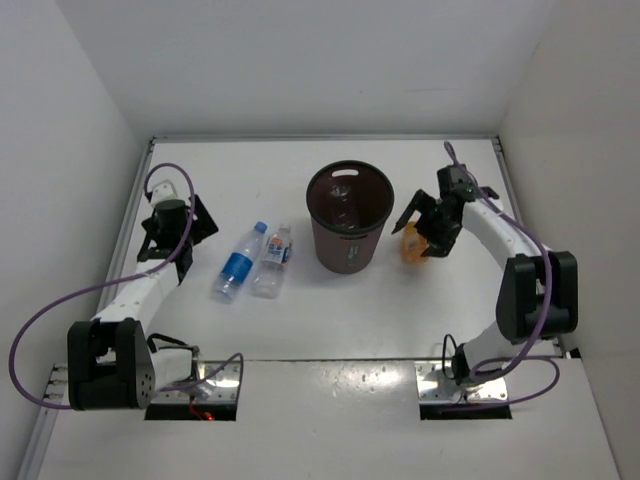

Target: Put the plastic bottles in the bin

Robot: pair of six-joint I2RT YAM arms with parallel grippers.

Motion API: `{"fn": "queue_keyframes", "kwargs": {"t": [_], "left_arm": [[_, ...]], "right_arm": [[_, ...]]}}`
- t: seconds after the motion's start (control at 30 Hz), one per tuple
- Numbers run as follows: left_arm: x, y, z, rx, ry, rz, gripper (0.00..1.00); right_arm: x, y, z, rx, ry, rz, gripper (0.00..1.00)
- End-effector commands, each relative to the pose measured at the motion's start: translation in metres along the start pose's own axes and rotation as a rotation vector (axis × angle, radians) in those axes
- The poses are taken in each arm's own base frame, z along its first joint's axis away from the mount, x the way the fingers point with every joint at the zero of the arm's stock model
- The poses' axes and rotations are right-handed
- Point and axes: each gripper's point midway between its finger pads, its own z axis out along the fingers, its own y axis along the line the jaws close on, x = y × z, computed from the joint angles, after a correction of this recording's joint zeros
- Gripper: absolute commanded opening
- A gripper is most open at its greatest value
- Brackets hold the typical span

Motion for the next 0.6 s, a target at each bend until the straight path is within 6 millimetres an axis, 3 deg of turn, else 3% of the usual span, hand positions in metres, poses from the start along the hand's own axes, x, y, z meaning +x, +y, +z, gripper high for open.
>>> {"fn": "queue_keyframes", "kwargs": {"t": [0.0,0.1,0.27,0.43,0.57], "left_arm": [[-0.007,-0.007,0.000,0.020,-0.022,0.011,1.00],[-0.009,-0.008,0.000,0.024,-0.031,0.009,1.00],[-0.009,-0.008,0.000,0.024,-0.031,0.009,1.00],[-0.009,-0.009,0.000,0.032,-0.027,0.009,1.00],[-0.011,-0.010,0.000,0.033,-0.029,0.009,1.00]], "right_arm": [[-0.035,0.003,-0.019,0.084,-0.104,-0.016,0.99],[-0.052,0.007,-0.022,0.107,-0.128,-0.029,0.99],[-0.085,-0.014,-0.024,0.234,-0.223,-0.084,0.99],[-0.093,-0.037,0.016,0.338,-0.126,-0.123,1.00],[-0.087,-0.037,0.030,0.314,-0.061,-0.117,1.00]]}}
